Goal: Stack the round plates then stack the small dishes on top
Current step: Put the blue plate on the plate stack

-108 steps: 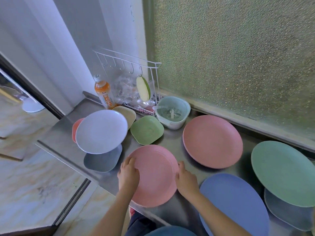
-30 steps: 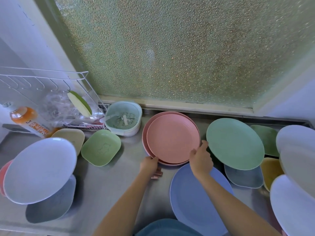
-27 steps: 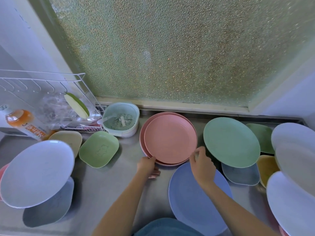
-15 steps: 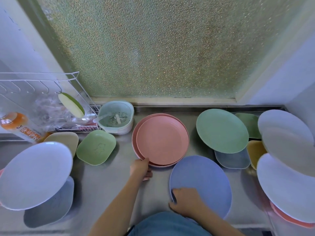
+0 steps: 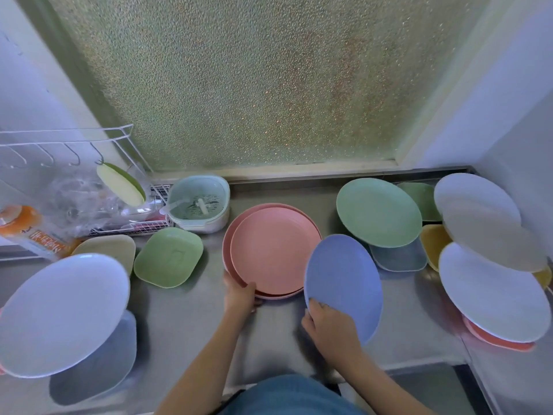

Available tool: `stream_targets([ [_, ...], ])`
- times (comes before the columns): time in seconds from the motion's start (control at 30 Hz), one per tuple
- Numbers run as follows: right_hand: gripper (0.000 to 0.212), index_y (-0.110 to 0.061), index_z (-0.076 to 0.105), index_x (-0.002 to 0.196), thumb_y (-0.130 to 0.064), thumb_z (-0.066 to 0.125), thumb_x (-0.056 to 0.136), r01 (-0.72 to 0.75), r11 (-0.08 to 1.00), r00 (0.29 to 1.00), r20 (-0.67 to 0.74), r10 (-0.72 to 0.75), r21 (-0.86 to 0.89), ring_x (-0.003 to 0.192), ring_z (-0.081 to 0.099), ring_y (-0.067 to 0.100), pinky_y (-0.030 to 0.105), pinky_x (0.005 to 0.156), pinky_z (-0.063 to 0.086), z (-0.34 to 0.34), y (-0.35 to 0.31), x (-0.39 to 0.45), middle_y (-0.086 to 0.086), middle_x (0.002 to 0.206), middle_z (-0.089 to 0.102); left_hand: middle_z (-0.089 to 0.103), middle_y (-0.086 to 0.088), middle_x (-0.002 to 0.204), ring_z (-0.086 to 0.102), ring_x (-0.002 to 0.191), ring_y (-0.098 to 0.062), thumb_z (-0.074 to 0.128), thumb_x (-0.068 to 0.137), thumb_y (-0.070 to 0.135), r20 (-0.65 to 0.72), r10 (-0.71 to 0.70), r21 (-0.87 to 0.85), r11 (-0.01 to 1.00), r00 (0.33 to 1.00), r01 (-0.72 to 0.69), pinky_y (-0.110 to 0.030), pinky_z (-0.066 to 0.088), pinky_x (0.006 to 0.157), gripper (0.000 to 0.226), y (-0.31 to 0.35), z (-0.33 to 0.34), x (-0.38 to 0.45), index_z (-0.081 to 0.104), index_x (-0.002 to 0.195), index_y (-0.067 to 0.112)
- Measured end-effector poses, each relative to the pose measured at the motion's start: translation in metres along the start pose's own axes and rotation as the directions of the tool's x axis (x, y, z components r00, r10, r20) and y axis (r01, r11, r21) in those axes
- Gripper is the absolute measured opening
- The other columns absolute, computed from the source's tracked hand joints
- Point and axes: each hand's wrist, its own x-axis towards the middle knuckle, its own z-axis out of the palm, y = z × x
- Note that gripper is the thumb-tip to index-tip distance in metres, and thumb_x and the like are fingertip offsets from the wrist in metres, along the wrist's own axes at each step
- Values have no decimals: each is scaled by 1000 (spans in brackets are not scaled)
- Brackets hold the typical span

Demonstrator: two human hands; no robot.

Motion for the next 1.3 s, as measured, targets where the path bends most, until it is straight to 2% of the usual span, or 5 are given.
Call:
stream_targets([
  [0.3, 36, -24, 61, 59, -29, 88, 35, 318, 918, 940, 203, -274, -235, 30, 51, 12, 15, 39, 13, -6, -40, 41, -4, 43, 54, 64, -17, 88, 65, 55, -29, 45, 84, 5, 143, 35, 58, 997, 989, -44, -43, 57, 62, 46, -6, -34, -22, 30, 122, 26],
  [0.5, 34, -5, 44, 124, -1, 37, 91, 525, 820, 805, 447, -391, -228, 98, 58, 39, 40, 65, 37, -2, -47, 48, 20, 112, 58, 64, -10, 73, 62, 41, -13, 52, 86, 11, 274, -51, 71, 997, 960, 32, -26, 56, 48, 54, 3, -49, -30, 26, 131, 28],
  [1.03, 32, -12, 52, 111, -34, 32, 99, 531, 829, 794, 446, -413, -178, 97, 56, 36, 37, 65, 33, 8, -27, 41, 16, 108, 59, 62, -14, 110, 57, 93, -29, 36, 81, 23, 142, 278, 382, 870, 950, -312, -29, 42, 81, 52, 13, -55, 1, 55, 129, 29],
  [1.17, 38, -16, 55, 107, -43, 34, 90, 368, 922, 930, 78, -360, -125, 95, 59, 32, 36, 69, 45, 6, -8, 48, 10, 106, 61, 60, -10, 86, 55, 78, -30, 46, 86, 21, 135, 263, 319, 901, 955, -293, -33, 43, 71, 37, 20, -53, -1, 63, 118, 20],
  [1.3, 56, -6, 30, 142, -29, 41, 93, -262, 947, 948, -133, 289, 188, 132, 38, 32, 44, 99, 41, 22, 19, 56, 17, 147, 36, 56, -10, 89, 52, 83, -27, 48, 88, 16, 127, 246, 288, 918, 961, -273, -40, 48, 83, 36, 23, -52, -1, 61, 122, 14],
])
